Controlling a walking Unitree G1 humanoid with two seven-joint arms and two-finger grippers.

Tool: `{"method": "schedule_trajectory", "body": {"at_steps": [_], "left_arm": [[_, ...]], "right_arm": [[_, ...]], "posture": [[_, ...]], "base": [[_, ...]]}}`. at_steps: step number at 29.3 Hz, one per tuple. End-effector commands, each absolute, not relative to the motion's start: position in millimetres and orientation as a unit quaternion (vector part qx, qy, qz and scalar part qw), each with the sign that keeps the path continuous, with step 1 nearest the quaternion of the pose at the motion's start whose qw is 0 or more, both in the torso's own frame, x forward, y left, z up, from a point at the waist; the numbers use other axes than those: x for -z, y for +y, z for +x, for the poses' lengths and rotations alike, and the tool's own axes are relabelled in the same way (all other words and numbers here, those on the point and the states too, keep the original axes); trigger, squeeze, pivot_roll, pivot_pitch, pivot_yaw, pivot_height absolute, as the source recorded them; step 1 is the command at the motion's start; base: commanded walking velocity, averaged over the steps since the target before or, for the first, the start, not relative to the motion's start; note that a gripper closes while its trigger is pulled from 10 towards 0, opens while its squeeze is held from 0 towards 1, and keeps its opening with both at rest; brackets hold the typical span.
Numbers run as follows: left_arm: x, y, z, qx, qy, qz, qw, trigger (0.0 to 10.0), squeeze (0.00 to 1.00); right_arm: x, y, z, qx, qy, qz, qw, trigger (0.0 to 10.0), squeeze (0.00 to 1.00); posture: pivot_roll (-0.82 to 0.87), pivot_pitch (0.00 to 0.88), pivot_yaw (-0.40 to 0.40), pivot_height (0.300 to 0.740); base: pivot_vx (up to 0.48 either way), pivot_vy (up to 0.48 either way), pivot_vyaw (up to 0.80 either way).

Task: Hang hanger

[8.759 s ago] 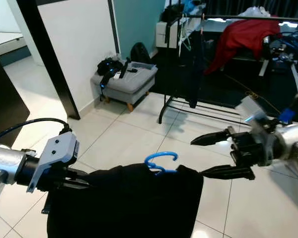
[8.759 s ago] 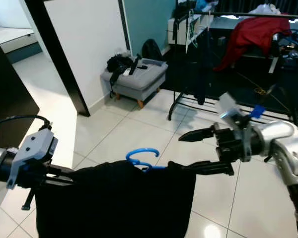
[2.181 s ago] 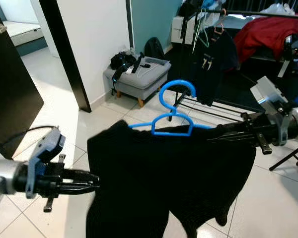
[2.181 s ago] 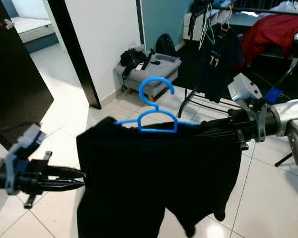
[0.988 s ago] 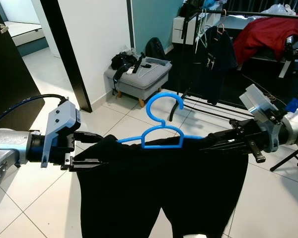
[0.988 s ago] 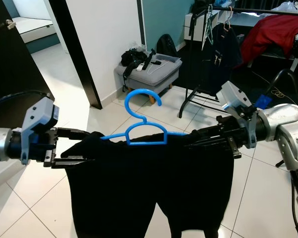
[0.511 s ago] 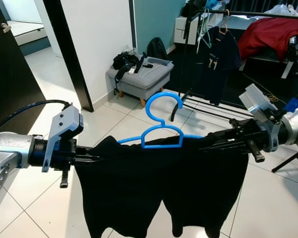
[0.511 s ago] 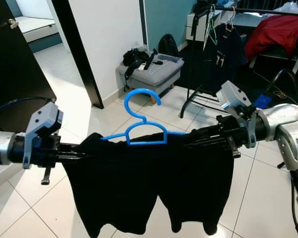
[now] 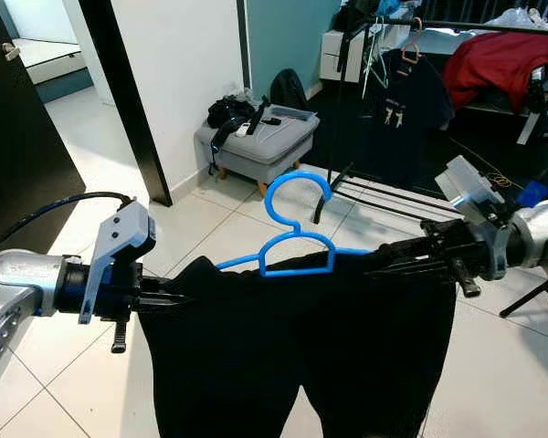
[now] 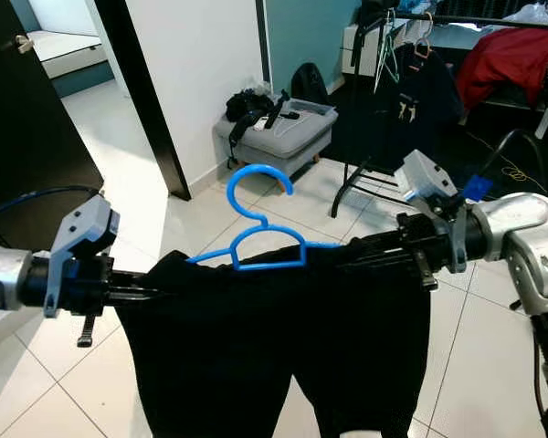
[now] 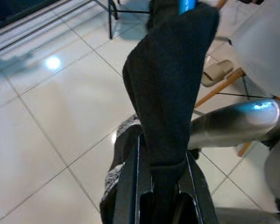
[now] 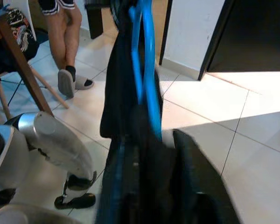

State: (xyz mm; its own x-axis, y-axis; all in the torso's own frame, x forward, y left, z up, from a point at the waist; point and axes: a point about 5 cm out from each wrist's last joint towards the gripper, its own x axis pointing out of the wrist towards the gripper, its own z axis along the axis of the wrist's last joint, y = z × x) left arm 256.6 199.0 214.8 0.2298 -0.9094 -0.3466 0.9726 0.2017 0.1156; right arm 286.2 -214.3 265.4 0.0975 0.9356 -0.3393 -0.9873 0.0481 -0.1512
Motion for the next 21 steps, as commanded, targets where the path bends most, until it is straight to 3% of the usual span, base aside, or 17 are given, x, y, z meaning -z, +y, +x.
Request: {"method": "schedule_trajectory", "body": {"at_steps": [1, 5, 7, 10, 11, 14, 15, 16, 17, 18, 19, 20, 21], "left_arm": [[-212.1, 196.8, 255.2, 0.615, 0.1, 0.147, 0.769, 0.0, 0.0], [-207.0, 200.4, 256.9, 0.602, 0.105, 0.141, 0.779, 0.0, 0.0], [-187.9, 214.2, 260.6, 0.559, 0.13, 0.124, 0.81, 0.0, 0.0], [-178.5, 220.8, 260.7, 0.537, 0.142, 0.117, 0.823, 0.0, 0.0], [-166.4, 226.8, 260.9, 0.505, 0.149, 0.098, 0.844, 0.0, 0.0], [-158.9, 230.2, 260.5, 0.484, 0.152, 0.086, 0.858, 0.0, 0.0], [-143.9, 232.1, 262.6, 0.432, 0.154, 0.068, 0.886, 0.0, 0.0], [-143.9, 232.1, 262.6, 0.432, 0.154, 0.068, 0.886, 0.0, 0.0], [-128.3, 231.1, 263.6, 0.378, 0.152, 0.037, 0.913, 0.0, 0.0], [-128.3, 231.1, 263.6, 0.378, 0.152, 0.037, 0.913, 0.0, 0.0], [-113.5, 227.6, 264.5, 0.307, 0.141, 0.001, 0.941, 3.2, 0.0], [-113.5, 227.6, 264.5, 0.307, 0.141, 0.001, 0.941, 3.2, 0.0], [-101.8, 219.7, 261.8, 0.253, 0.123, -0.039, 0.959, 10.0, 0.0]], "right_arm": [[-260.8, -211.8, 286.2, -0.668, 0.079, -0.17, 0.72, 10.0, 1.0], [-257.5, -214.6, 287.9, -0.658, 0.077, -0.165, 0.73, 10.0, 1.0], [-254.7, -228.5, 295.6, -0.608, 0.055, -0.149, 0.778, 10.0, 1.0], [-254.2, -235.8, 298.2, -0.581, 0.045, -0.14, 0.801, 10.0, 1.0], [-252.1, -246.2, 302.2, -0.532, 0.028, -0.127, 0.836, 10.0, 1.0], [-250.4, -252.9, 304.2, -0.499, 0.018, -0.119, 0.858, 10.0, 1.0], [-238.1, -262.9, 311.1, -0.415, 0.019, -0.103, 0.904, 10.0, 0.45], [-238.1, -262.9, 311.1, -0.415, 0.019, -0.103, 0.904, 10.0, 0.45], [-216.7, -268.7, 314.0, -0.346, 0.041, -0.078, 0.934, 10.0, 0.0], [-216.7, -268.7, 314.0, -0.346, 0.041, -0.078, 0.934, 10.0, 0.0], [-186.6, -267.0, 311.8, -0.293, 0.079, -0.041, 0.952, 10.0, 0.0], [-186.6, -267.0, 311.8, -0.293, 0.079, -0.041, 0.952, 10.0, 0.0], [-155.8, -262.3, 306.7, -0.244, 0.108, 0.002, 0.964, 10.0, 0.0]], "posture": [[-0.08, 0.0, 0.061, 0.736], [-0.08, 0.0, 0.061, 0.736], [-0.07, 0.0, 0.063, 0.736], [-0.07, 0.0, 0.067, 0.736], [-0.07, 0.0, 0.068, 0.736], [-0.07, 0.0, 0.069, 0.736], [-0.08, 0.0, 0.071, 0.736], [-0.08, 0.0, 0.071, 0.736], [-0.08, 0.0, 0.073, 0.736], [-0.08, 0.0, 0.073, 0.736], [-0.09, 0.0, 0.074, 0.731], [-0.09, 0.0, 0.074, 0.731], [-0.09, 0.0, 0.071, 0.731]], "base": [[0.0, 0.0, 0.0], [0.0, 0.0, 0.0], [0.0, 0.0, 0.0], [0.0, 0.0, 0.0], [0.0, 0.0, 0.0], [0.0, 0.0, 0.0], [0.0, 0.0, 0.0], [0.0, 0.0, 0.0], [0.0, 0.0, 0.0], [0.0, 0.0, 0.0], [0.0, 0.0, 0.0], [0.0, 0.0, 0.0], [0.0, 0.0, -0.59]]}}
